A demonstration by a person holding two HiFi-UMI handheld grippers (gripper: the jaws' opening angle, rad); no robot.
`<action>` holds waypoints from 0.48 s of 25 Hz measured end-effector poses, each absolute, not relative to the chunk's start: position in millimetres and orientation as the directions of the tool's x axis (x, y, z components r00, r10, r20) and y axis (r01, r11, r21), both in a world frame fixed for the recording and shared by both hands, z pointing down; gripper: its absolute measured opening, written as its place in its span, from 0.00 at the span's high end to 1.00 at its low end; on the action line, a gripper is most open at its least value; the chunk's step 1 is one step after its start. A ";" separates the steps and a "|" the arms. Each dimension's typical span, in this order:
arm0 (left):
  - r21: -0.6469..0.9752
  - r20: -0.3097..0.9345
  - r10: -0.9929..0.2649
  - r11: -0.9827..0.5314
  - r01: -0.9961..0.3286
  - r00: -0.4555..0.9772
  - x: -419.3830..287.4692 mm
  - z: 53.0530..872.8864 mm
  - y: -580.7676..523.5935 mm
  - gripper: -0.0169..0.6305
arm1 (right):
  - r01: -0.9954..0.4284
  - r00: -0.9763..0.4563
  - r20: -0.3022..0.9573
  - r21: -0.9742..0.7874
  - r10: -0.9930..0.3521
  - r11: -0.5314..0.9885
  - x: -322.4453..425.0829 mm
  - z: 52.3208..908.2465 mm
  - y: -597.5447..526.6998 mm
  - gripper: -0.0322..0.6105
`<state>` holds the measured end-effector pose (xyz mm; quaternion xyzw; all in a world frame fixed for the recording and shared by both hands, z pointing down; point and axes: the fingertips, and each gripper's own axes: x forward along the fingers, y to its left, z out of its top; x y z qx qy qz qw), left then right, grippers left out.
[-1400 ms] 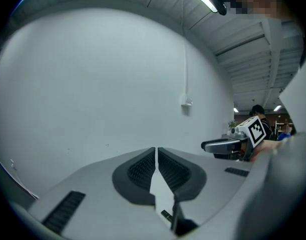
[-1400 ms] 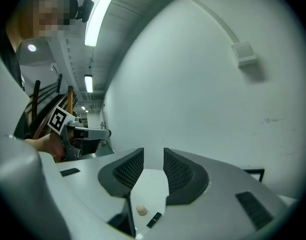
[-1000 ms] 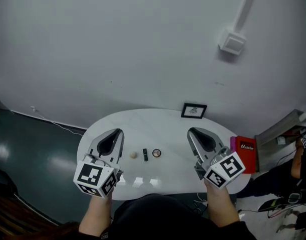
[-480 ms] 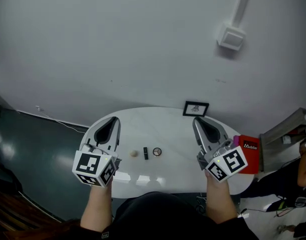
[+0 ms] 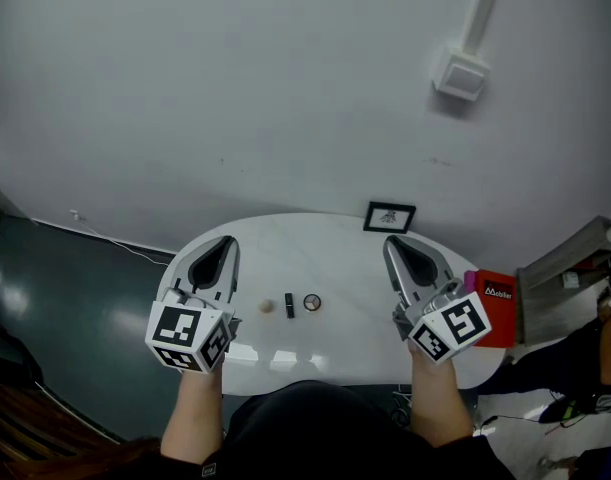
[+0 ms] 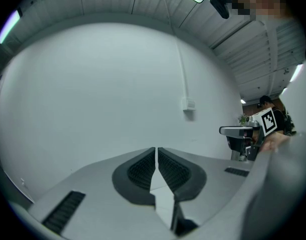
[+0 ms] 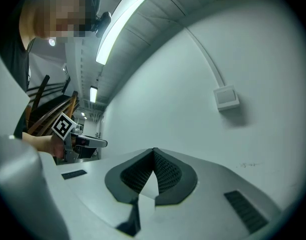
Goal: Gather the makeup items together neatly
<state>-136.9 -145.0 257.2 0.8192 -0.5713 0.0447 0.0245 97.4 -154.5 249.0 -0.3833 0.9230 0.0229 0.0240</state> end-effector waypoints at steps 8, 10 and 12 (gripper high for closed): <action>-0.008 0.100 -0.931 -0.352 -0.936 0.350 -136.4 258.6 -140.0 0.93 | -0.703 -0.711 -0.065 0.010 -0.701 0.712 95.4 250.3 -148.9 0.90; -0.006 0.102 -0.931 -0.353 -0.936 0.350 -137.5 259.0 -138.9 0.93 | -0.698 -0.715 -0.064 0.004 -0.697 0.716 92.6 251.3 -147.5 0.90; -0.004 0.103 -0.931 -0.353 -0.936 0.351 -138.2 259.4 -137.5 0.93 | -0.694 -0.719 -0.063 -0.001 -0.692 0.720 89.9 252.0 -145.7 0.90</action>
